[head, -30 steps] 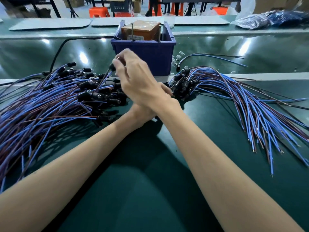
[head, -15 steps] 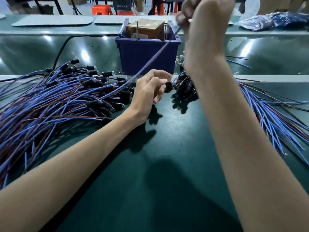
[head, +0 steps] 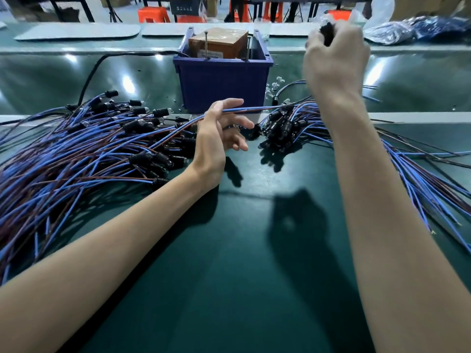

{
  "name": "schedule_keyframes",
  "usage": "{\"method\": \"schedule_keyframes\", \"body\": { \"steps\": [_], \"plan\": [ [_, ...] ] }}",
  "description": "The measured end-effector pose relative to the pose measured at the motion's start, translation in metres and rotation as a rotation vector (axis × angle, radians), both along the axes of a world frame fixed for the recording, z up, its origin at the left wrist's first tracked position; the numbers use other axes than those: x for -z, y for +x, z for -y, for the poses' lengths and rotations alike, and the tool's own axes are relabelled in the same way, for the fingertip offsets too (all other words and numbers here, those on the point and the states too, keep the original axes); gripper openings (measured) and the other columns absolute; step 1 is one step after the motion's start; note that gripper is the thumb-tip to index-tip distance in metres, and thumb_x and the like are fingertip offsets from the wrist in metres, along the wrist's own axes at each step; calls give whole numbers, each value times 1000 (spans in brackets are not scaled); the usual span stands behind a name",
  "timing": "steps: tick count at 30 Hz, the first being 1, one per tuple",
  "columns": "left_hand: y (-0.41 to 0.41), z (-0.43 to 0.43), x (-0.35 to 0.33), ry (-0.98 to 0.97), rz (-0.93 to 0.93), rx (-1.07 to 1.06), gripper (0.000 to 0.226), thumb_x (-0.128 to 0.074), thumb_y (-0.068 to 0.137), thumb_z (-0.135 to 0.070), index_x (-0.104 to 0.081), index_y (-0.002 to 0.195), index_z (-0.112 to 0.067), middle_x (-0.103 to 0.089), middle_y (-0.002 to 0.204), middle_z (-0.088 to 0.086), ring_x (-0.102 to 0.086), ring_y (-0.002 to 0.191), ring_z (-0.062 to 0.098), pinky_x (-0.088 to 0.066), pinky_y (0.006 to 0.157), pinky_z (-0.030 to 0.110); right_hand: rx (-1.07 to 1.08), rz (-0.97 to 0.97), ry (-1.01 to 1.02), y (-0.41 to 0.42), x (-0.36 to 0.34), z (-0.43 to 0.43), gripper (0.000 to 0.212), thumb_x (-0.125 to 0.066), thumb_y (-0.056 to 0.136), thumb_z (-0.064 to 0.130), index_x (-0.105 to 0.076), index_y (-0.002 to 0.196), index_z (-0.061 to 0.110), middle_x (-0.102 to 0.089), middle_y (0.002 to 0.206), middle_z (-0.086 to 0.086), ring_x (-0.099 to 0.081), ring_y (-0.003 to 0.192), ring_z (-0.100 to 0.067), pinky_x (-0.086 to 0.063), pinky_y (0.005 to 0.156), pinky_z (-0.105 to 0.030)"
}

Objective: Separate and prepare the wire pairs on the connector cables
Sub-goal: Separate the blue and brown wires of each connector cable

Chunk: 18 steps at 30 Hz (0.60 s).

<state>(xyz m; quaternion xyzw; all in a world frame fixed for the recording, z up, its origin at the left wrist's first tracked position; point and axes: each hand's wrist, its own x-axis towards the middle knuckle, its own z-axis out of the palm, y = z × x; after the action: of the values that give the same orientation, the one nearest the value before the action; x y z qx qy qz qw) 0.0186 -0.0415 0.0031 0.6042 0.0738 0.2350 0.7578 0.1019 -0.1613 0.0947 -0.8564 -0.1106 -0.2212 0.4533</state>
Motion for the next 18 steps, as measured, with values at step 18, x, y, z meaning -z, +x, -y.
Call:
{"method": "schedule_keyframes", "body": {
  "steps": [18],
  "plan": [
    [4,6,7,381,32,54,35,-35,104,-19,-52,74,-15,-59,55,-11,-40,35,4,-32,41,15,-726,-242,-205,-14,11,-10,20,-64,92,29,-73,97,12,-73,89,1,-59,59,1,-43,55,-9]
  ]
}}
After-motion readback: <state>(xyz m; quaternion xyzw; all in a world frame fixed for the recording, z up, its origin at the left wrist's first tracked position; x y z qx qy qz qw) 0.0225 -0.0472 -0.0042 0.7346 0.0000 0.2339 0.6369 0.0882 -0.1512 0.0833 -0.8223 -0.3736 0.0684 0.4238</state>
